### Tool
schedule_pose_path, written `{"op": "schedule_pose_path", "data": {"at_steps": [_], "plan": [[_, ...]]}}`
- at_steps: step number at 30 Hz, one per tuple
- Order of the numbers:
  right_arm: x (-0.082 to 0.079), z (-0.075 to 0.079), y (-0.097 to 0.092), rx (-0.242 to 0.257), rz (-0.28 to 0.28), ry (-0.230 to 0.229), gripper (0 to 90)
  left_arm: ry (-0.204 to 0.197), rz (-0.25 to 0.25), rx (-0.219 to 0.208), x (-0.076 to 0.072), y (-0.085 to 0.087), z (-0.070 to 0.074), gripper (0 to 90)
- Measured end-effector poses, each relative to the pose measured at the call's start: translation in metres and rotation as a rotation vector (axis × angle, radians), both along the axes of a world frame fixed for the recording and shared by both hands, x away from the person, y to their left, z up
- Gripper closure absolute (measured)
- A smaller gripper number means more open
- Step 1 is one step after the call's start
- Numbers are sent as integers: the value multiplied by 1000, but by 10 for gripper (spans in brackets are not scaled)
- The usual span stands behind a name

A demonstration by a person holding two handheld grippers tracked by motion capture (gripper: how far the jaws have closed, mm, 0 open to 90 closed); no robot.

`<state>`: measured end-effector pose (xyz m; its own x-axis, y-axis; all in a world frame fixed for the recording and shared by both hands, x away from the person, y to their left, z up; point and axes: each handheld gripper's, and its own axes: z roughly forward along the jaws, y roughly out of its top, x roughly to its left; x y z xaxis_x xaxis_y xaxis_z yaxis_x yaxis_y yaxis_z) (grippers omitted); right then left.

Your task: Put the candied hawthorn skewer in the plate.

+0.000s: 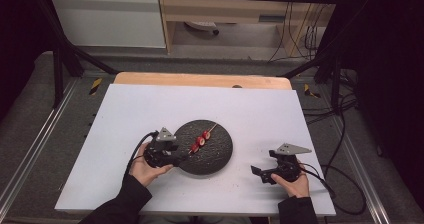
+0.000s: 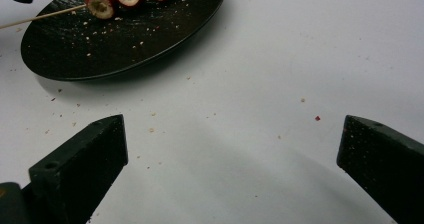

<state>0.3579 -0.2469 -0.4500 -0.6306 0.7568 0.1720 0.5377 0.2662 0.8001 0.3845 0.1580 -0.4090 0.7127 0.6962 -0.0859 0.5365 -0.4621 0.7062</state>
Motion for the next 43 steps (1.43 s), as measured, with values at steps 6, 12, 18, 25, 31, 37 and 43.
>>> {"op": "schedule_pose_path", "data": {"at_steps": [6,12,18,25,31,37,43], "plan": [[0,1,0,7,-4,-3,7,-18,8,7,-2,22,0,260],[0,1,-1,6,-4,-6,6,-9,31,3,-7,47,-2,158],[-1,2,-1,9,-8,0,6,-19,65,-12,-16,74,-6,89],[0,0,-1,6,-8,8,6,-52,114,-27,-28,102,-19,73],[0,-1,0,-9,1,15,6,-57,137,-51,-36,117,-34,74],[0,-3,0,-10,-4,30,6,-65,149,-41,-37,124,-40,75],[1,-3,0,-15,1,37,6,-59,151,-39,-37,127,-42,77]]}}
